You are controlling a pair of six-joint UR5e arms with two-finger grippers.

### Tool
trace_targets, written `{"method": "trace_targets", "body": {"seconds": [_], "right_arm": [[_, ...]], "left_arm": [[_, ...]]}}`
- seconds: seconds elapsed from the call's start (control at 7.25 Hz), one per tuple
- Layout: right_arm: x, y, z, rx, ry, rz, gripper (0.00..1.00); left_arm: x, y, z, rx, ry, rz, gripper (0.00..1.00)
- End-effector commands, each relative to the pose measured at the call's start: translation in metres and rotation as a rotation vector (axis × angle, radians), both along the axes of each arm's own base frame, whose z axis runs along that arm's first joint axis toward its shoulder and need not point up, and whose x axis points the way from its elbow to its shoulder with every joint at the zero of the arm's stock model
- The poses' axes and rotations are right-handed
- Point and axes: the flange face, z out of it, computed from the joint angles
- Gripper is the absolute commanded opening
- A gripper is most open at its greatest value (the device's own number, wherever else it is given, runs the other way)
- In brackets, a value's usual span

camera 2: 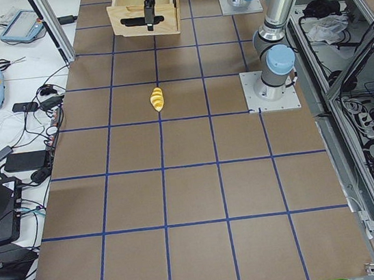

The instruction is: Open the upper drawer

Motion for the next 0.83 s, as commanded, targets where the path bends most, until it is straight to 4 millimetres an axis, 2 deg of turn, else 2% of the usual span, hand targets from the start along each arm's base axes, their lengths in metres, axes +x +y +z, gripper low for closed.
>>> {"method": "trace_targets", "body": {"seconds": [0.0,0.14,0.69], "right_arm": [[0.0001,0.0000,0.0000,0.000,0.000,0.000,1.00],[0.0001,0.0002,-0.0007,0.002,0.000,0.001,1.00],[0.0001,0.0000,0.0000,0.000,0.000,0.001,1.00]], "left_arm": [[-0.0002,-0.0064,-0.0049,-0.002,0.000,0.000,1.00],[-0.0050,-0.0023,0.0013,-0.014,0.000,-0.006,1.00],[-0.0043,-0.0047,-0.0071,0.002,0.002,-0.002,1.00]]}}
